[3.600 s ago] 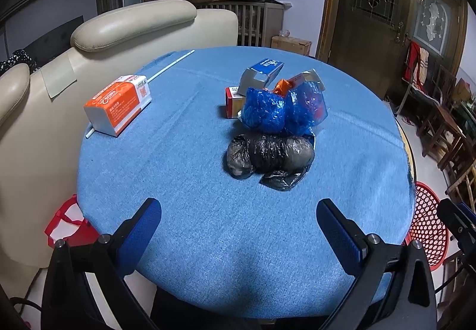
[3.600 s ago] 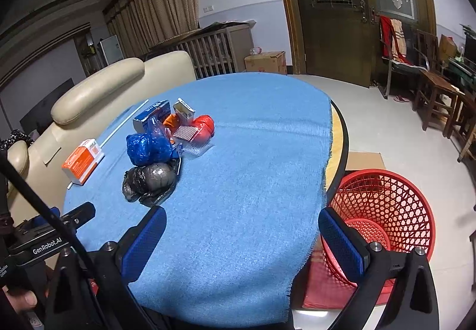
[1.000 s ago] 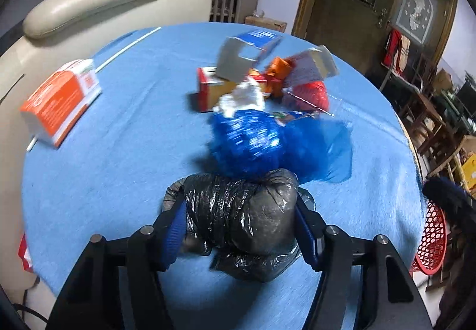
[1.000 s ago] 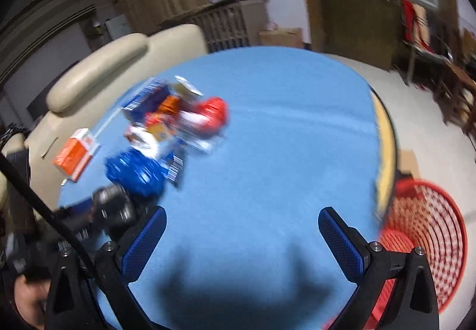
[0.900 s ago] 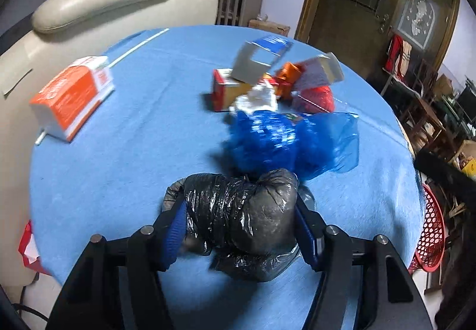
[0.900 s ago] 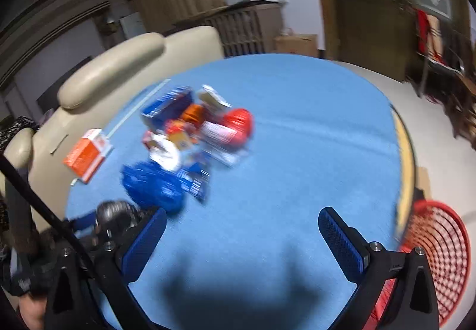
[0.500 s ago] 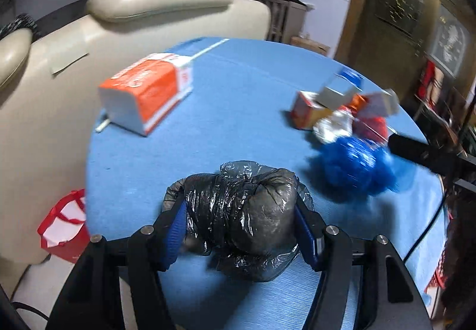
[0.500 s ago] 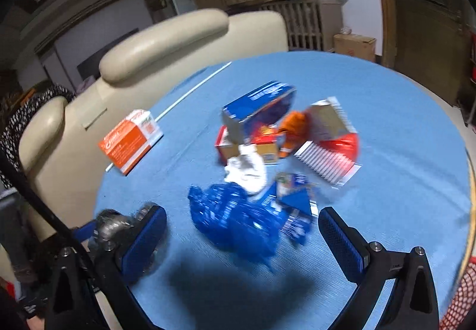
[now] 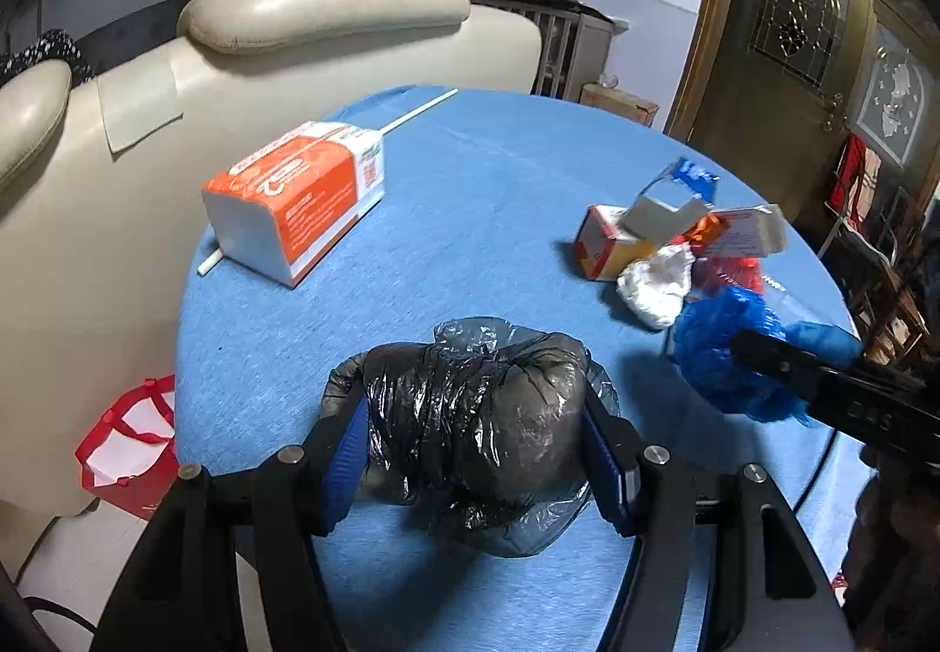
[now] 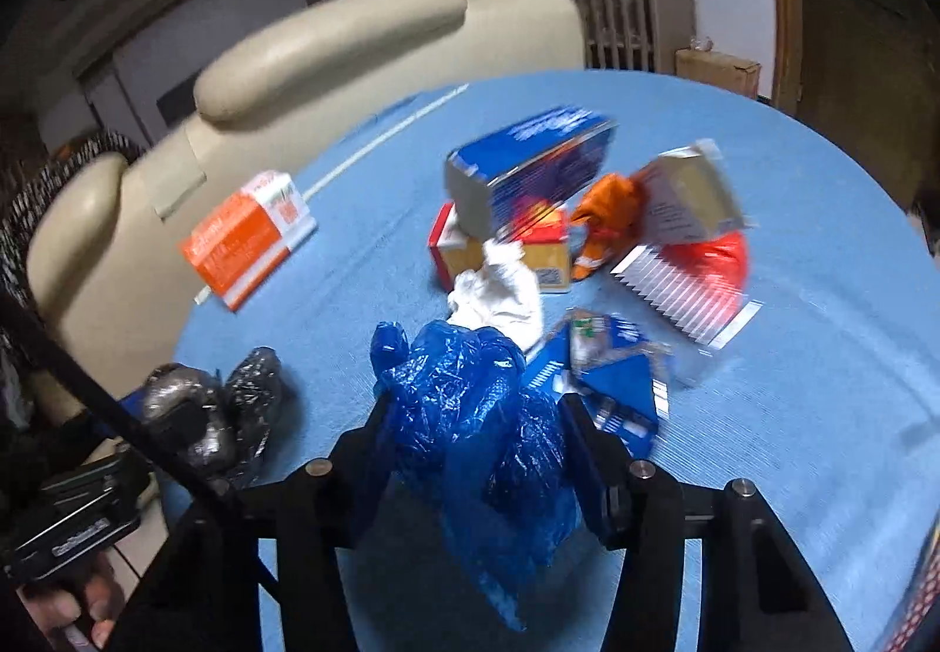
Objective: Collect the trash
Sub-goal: 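Grasp the blue plastic bag with the right gripper while the left holds the black bag, then carry the blue bag in the right gripper and black bag in the left toward the red basket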
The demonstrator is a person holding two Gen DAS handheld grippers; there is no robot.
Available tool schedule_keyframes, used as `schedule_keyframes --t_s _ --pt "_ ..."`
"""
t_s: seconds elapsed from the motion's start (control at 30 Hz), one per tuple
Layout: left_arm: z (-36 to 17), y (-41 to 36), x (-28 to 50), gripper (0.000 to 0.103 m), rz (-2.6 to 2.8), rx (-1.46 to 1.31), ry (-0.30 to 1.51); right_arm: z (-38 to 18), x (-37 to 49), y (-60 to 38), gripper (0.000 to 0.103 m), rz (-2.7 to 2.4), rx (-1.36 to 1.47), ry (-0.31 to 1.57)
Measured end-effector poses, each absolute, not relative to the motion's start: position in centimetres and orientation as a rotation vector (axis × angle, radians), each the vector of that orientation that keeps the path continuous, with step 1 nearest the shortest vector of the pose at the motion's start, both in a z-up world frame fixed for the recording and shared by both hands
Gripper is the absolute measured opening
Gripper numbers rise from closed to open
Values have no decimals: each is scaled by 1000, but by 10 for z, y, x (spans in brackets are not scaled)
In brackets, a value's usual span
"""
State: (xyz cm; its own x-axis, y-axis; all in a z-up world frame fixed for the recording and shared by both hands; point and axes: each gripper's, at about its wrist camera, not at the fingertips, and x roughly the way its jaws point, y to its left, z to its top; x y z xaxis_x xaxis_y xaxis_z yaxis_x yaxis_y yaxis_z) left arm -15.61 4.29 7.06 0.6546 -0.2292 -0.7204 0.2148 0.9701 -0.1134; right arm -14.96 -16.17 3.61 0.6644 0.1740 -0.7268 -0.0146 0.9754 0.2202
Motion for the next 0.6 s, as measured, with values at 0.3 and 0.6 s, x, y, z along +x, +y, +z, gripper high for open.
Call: schedule_keyframes --t_s 0.3,0.6 --pt "89 2 -175 66 -236 52 820 66 -223 -204 57 60 328 737" --pt "107 -37 -211 66 -293 120 783 82 -293 -235 57 10 381 663"
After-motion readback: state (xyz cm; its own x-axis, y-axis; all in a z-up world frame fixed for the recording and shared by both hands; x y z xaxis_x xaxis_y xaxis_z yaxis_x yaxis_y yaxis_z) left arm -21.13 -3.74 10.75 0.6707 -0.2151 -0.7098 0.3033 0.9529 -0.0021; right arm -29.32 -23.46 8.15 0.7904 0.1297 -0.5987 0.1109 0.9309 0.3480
